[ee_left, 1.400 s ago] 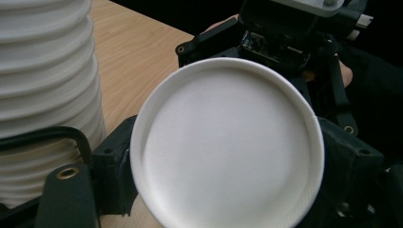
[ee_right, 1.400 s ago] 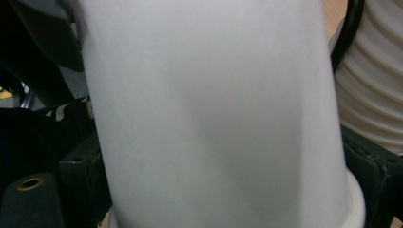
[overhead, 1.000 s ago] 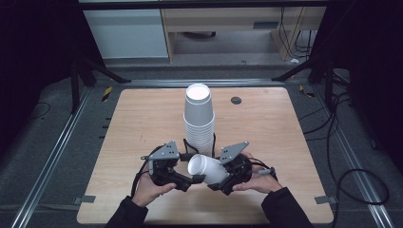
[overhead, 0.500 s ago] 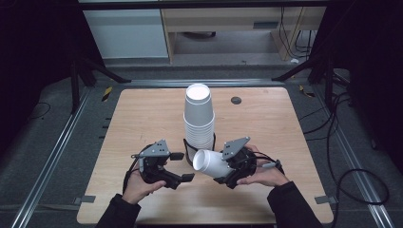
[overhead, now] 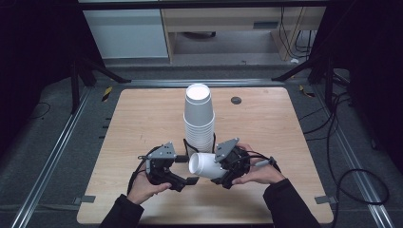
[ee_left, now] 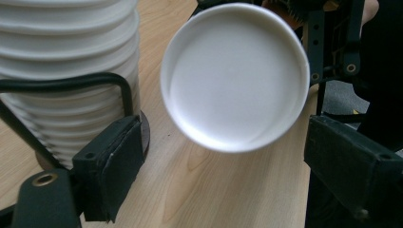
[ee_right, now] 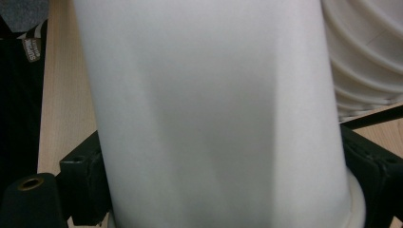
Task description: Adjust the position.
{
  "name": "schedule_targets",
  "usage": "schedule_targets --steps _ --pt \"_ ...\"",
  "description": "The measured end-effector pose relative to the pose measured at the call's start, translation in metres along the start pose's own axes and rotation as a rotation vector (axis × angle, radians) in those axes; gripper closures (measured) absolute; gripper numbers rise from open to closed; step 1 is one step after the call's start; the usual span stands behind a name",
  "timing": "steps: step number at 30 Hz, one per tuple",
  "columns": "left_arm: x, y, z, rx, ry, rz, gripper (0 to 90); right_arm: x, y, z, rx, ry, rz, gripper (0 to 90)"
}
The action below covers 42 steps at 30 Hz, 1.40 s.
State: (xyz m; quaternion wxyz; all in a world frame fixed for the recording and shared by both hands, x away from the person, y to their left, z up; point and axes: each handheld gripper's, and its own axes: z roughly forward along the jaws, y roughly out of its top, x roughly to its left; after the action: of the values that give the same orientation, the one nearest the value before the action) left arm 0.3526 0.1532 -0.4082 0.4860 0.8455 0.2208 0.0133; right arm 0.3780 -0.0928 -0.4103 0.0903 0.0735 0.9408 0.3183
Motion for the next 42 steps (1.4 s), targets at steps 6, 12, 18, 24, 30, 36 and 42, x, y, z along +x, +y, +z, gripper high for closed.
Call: schedule_targets --steps 6,12,18,24,30,36,42 --pt "-0.004 0.004 0.008 0.01 -0.012 0.011 12.3 0.004 0.002 0.004 0.016 0.007 -0.016 10.5" --pt "-0.004 0.006 0.011 0.018 -0.02 0.014 12.4 0.009 0.005 0.008 0.032 0.012 -0.033 10.5" --pt "-0.006 0.007 0.017 0.03 -0.018 0.008 12.6 0.011 0.006 0.01 0.039 0.012 -0.039 10.5" --pt "-0.007 0.01 0.021 0.031 -0.017 0.002 13.8 0.012 0.009 0.013 0.037 0.018 -0.045 10.5" --pt "-0.007 0.01 0.024 0.04 -0.006 0.011 15.4 0.013 0.012 0.013 0.028 0.02 -0.045 10.5" --pt "-0.008 0.01 0.025 0.045 -0.001 0.009 16.7 0.013 0.013 0.013 0.03 0.022 -0.045 10.5" --pt "-0.009 0.009 0.025 0.05 -0.002 0.009 18.5 0.013 0.013 0.014 0.039 0.027 -0.052 10.3"
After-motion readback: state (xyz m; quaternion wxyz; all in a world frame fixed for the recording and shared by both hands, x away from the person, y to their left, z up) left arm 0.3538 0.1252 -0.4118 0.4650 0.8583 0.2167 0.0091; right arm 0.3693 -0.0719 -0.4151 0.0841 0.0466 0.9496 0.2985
